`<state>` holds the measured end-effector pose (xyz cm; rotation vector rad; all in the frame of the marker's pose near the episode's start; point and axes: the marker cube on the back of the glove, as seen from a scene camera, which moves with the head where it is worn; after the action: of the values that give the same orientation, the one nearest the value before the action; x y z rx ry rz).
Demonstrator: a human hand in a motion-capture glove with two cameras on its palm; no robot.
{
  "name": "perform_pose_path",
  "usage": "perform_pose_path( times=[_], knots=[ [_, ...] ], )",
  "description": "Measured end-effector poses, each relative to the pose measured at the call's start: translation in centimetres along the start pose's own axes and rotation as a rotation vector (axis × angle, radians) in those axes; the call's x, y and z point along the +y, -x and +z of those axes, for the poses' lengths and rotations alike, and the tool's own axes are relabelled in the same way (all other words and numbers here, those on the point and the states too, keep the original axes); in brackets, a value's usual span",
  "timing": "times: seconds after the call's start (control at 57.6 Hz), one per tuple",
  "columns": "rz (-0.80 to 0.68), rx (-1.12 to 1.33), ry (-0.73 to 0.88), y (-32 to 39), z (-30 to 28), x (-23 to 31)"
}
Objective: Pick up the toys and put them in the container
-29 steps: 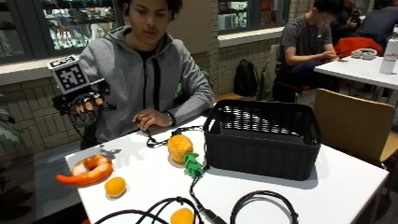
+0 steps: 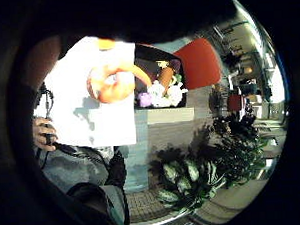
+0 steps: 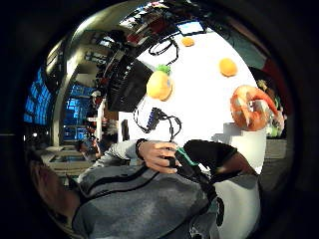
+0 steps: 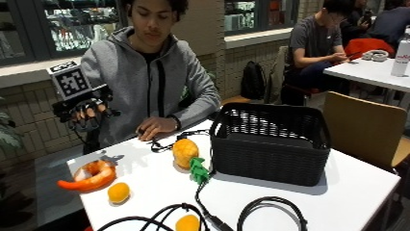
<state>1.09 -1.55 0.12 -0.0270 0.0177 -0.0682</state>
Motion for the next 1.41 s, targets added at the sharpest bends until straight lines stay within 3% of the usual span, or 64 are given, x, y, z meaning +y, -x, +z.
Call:
perform_pose_path(
  times=[0.365,0.625,1.025,1.164,1.251,1.303,1.407],
  knots=[
    [0.120,0.024,0.282,-6.9,9.6,-3.7],
    [0.109,0.006,0.332,-8.2,14.2,-5.3],
    [0.069,0.004,0.050,-7.7,13.9,-4.9],
    [0.007,0.023,-0.055,-5.4,9.9,-6.4],
    [-0.162,0.028,-0.099,-2.5,6.2,-5.6],
    [-0.187,0.009,-0.100,0.6,3.9,-4.7],
    [-0.326,0.077,-0.249,7.2,0.3,-5.6]
  ],
)
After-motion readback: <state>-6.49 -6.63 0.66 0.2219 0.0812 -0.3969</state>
